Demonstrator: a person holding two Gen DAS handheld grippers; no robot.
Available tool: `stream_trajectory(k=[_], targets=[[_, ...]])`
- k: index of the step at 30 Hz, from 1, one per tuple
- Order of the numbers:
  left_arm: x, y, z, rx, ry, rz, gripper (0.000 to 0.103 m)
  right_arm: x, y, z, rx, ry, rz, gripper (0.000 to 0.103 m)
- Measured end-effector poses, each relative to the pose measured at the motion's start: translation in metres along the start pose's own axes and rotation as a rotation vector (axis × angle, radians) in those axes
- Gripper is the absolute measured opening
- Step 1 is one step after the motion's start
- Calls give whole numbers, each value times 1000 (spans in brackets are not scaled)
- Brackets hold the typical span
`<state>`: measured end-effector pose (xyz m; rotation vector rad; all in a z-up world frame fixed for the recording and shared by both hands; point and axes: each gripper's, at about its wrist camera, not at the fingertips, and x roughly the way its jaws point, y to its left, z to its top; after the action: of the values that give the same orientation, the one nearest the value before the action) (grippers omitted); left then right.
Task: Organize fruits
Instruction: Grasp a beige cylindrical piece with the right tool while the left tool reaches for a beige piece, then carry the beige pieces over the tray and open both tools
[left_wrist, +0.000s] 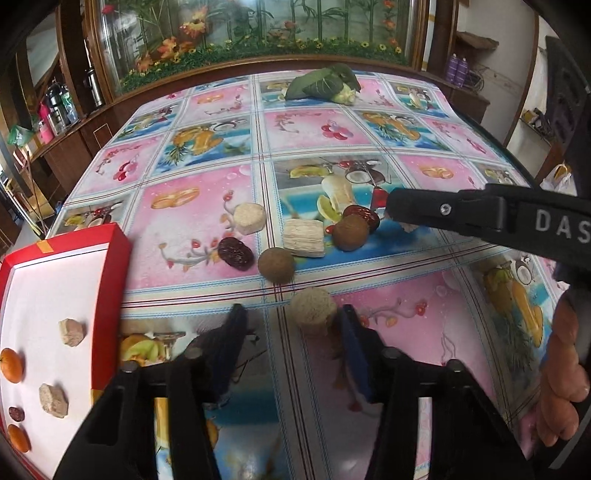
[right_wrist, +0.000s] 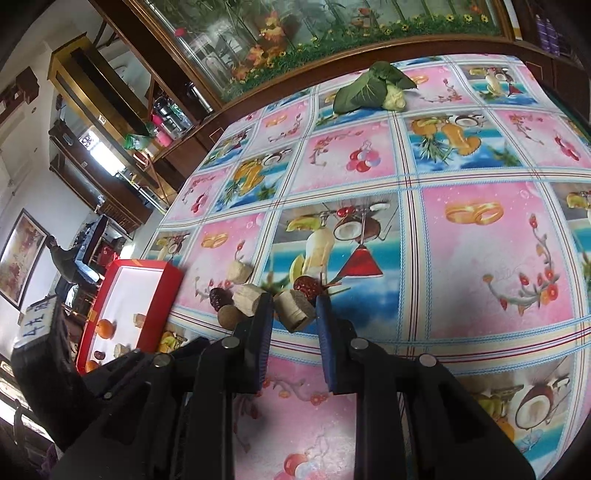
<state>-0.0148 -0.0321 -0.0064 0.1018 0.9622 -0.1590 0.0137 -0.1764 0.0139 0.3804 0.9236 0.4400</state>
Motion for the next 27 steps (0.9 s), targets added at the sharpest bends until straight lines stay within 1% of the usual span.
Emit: stream_trajectory(k=[2,4,9,14,18,20,27], targets=[[3,0,0,-5,2,-18,33,-1,0,0,-5,-6,-5,26],[3,-2,0,4,-11,-17,28,0,0,0,-8,-7,-11,26],[2,-1,0,7,-24,-24,27,1,3,-1,-24,-18,-29,26],[-13,4,-1,11,-68,-6,27,-4,5,-2,-41,-55,-25,26],[-32,16,-2,-1,-118,29,27,-9,10,-3,-51,-93,-9,26],[-44,24,-4,-5,-148,59,27,-9,15,-4,-55,-106,7,26],[-69,57,-8,-48,-215,132,27,2,53,-12,-106,-126,55,26]])
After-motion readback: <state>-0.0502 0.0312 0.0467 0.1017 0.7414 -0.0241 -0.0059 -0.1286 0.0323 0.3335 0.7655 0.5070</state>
